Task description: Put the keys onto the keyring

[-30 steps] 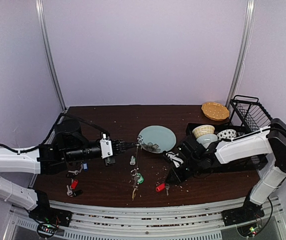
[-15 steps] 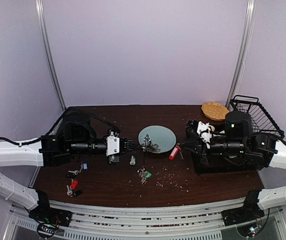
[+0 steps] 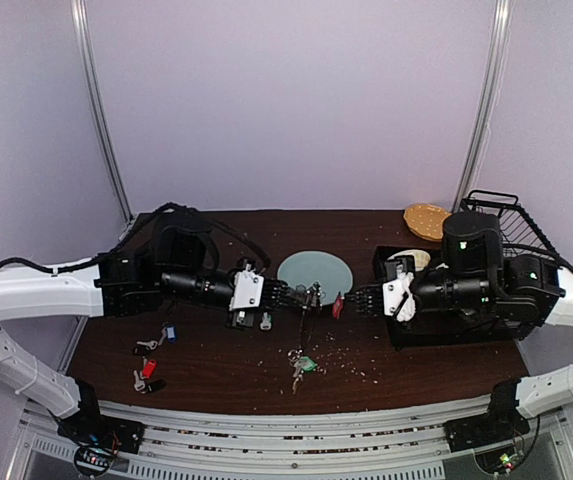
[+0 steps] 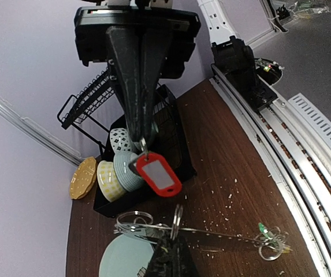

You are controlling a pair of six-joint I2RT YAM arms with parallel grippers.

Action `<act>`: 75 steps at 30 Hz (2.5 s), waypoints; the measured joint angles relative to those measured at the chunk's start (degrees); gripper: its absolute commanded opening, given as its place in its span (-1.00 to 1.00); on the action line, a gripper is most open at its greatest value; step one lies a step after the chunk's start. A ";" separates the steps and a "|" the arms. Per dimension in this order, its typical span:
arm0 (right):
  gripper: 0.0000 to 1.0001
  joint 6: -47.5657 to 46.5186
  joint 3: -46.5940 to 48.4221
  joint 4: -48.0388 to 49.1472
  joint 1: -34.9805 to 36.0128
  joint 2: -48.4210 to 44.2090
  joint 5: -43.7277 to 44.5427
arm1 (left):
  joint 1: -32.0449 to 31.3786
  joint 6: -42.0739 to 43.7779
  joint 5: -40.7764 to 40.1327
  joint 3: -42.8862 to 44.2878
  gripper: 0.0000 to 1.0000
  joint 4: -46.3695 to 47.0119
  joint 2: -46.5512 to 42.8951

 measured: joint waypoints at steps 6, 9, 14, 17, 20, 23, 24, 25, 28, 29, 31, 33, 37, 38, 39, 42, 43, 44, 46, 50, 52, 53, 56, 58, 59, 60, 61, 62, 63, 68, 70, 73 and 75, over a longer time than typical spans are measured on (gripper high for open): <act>-1.00 -4.59 0.00 -0.66 3.72 1.42 0.44 | -0.22 0.37 0.28 0.94 -1.00 -2.49 1.11; -1.00 -6.43 0.00 -0.13 5.40 1.68 1.64 | -0.24 0.11 0.48 1.88 -1.00 -3.13 1.81; -1.00 -8.57 -0.55 1.81 6.73 2.91 3.96 | -0.33 -0.92 1.25 2.51 -1.00 -3.65 2.05; -1.00 -8.83 -0.66 2.60 6.93 3.54 4.57 | -0.33 -1.46 1.46 2.51 -1.00 -3.67 2.12; -1.00 -9.05 -0.66 3.89 6.93 3.98 5.05 | -0.33 -1.90 1.64 2.62 -1.00 -3.69 2.34; -1.00 -9.42 -0.66 4.85 6.99 4.15 5.31 | -0.33 -2.27 1.79 2.64 -1.00 -3.69 2.60; -1.00 -9.49 -0.66 5.05 7.04 4.17 5.38 | -0.33 -2.47 1.84 2.67 -1.00 -3.69 2.64; -1.00 -9.60 -0.66 5.22 7.08 4.20 5.40 | -0.33 -2.69 1.88 2.69 -1.00 -3.69 2.69; -1.00 -9.70 -0.68 5.64 7.32 4.31 5.51 | -0.33 -3.41 1.90 2.73 -1.00 -3.63 2.71; -1.00 -9.79 -0.70 5.75 7.37 4.33 5.62 | -0.33 -3.61 1.90 2.73 -1.00 -3.58 2.71; -1.00 -9.97 -0.98 5.99 7.43 4.35 5.92 | -0.33 -4.02 1.92 2.71 -1.00 -3.39 2.69; -1.00 -10.10 -1.29 6.16 7.48 4.44 6.19 | -0.33 -4.46 2.01 2.54 -1.00 -2.62 2.64; -1.00 -10.14 -1.73 6.23 7.63 4.46 6.49 | -0.33 -5.35 2.64 2.14 -1.00 -1.07 2.49; -1.00 -10.19 -1.73 6.25 7.65 4.46 6.51 | -0.33 -5.57 2.78 2.03 -1.00 -0.63 2.47; -1.00 -10.27 -1.73 6.36 7.65 4.46 6.51 | -0.33 -5.75 2.86 1.97 -1.00 -0.39 2.45; -1.00 -10.32 -1.84 7.26 7.72 4.46 6.51 | -0.33 -6.14 3.04 1.95 -1.00 -0.17 2.45; -1.00 -10.32 -1.86 7.39 7.80 4.46 6.51 | -0.33 -6.25 3.08 1.95 -1.00 -0.15 2.45; -1.00 -10.32 -1.90 7.56 7.91 4.46 6.51 | -0.33 -6.38 3.15 1.95 -1.00 -0.17 2.45; -1.00 -10.29 -2.03 7.98 8.07 4.46 6.51 | -0.33 -6.60 3.19 1.95 -1.00 -0.17 2.45; -1.00 -10.32 -2.47 8.61 8.26 4.42 6.51 | -0.33 -7.02 3.17 1.95 -1.00 -0.17 2.45; -1.00 -10.32 -2.69 8.76 8.28 4.42 6.51 | -0.33 -7.21 3.17 1.95 -1.00 -0.20 2.45; -1.00 -10.29 -2.78 8.76 8.28 4.42 6.51 | -0.33 -7.28 3.17 1.95 -1.00 -0.22 2.45; -1.00 -10.29 -2.80 8.81 8.28 4.39 7.28 | -0.33 -7.43 3.17 1.95 -1.00 -0.24 2.45; -1.00 -10.29 -2.97 8.83 8.28 4.13 8.02 | -0.33 -7.48 3.15 1.84 -1.00 0.04 2.40; -1.00 -10.32 -3.28 8.98 8.28 3.80 8.59 | -0.33 -7.50 3.15 1.53 -1.00 0.48 2.27; -1.00 -10.32 -3.67 9.09 8.28 3.37 9.11 | -0.33 -7.56 3.19 1.14 -1.00 0.92 2.05; -1.00 -10.34 -3.98 9.11 8.28 2.95 9.40 | -0.24 -7.69 3.32 0.81 -1.00 1.14 1.81; -1.00 -10.34 -4.20 9.18 8.28 2.60 9.70 | -0.15 -7.89 3.61 0.72 -1.00 1.11 1.68; -1.00 -10.32 -4.31 9.22 8.28 2.38 9.88 | -0.11 -8.02 3.91 0.74 -1.00 1.16 1.68; -1.00 -10.34 -4.31 9.94 8.28 2.16 9.90 | 0.22 -8.76 4.81 0.81 -1.00 1.07 1.68; -1.00 -10.27 -4.33 10.43 8.28 2.16 9.79 | 0.22 -9.16 4.92 0.96 -1.00 1.05 1.70; -1.00 -10.25 -4.42 11.34 8.28 2.16 9.25 | 0.22 -10.08 5.33 1.46 -1.00 1.14 1.95; -1.00 -10.25 -4.50 11.50 8.28 2.16 8.96 | 0.22 -10.69 5.70 1.55 -1.00 1.18 2.05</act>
